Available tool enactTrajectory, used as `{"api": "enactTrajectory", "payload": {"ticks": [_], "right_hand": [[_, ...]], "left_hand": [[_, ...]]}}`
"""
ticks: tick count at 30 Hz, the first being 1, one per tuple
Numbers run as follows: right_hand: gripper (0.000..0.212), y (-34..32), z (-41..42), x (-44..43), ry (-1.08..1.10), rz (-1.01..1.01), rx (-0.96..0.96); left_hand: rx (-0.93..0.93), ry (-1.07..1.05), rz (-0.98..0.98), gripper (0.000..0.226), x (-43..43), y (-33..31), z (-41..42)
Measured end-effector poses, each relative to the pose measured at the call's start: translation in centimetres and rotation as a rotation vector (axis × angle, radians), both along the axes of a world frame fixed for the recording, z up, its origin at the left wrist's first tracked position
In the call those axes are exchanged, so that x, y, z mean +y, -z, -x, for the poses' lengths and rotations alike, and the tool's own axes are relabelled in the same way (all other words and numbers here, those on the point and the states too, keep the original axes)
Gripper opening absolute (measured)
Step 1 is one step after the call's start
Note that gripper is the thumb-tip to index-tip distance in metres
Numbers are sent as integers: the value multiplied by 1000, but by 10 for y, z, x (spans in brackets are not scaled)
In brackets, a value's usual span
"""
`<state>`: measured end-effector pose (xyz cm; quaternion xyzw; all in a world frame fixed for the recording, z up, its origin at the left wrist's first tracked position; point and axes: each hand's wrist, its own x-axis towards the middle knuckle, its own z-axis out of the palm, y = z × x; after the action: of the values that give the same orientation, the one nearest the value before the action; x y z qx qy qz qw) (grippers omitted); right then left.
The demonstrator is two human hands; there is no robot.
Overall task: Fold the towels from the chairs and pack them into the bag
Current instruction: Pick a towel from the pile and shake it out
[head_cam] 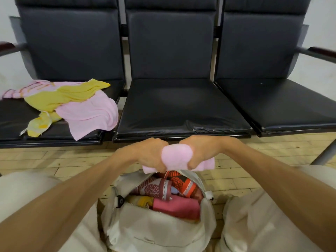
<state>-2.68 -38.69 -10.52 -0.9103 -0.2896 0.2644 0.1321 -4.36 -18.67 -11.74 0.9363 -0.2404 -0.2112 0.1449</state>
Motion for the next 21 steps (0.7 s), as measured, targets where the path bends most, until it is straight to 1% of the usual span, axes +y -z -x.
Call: {"api": "enactTrajectory", "payload": {"ticks": [2, 4, 6, 9, 11, 13, 15, 17, 18, 21], "right_hand": [[46, 10, 2, -13, 53, -47, 90], [46, 20, 4, -27, 128, -110, 157], [44, 35, 3, -36, 180, -154, 190], [32, 67, 2, -47, 232, -136, 177], [30, 94, 5, -58, 270, -122, 191], [37, 122, 8, -66, 324, -105, 220], [44, 153, 13, -71, 373, -95, 247], [49, 178, 20, -71, 406, -141, 299], [47, 189, 24, -70, 417, -182, 324], [43, 207, 29, -66, 418, -210, 323]], "left_hand": [[-7, 14, -51, 48, 5, 12, 1], [1, 2, -32, 49, 6, 24, 2], [16, -20, 14, 50, 2, 36, -1], [109, -30, 47, 52, -10, 67, -4], [171, -17, 51, 64, -20, 98, -5], [200, 8, 17, 79, -30, 129, -5], [147, 86, -119, 78, -39, 152, -4], [34, 204, -264, 70, -50, 163, 1], [-5, 244, -287, 69, -56, 167, 4], [24, 248, -242, 78, -72, 186, 14]]}}
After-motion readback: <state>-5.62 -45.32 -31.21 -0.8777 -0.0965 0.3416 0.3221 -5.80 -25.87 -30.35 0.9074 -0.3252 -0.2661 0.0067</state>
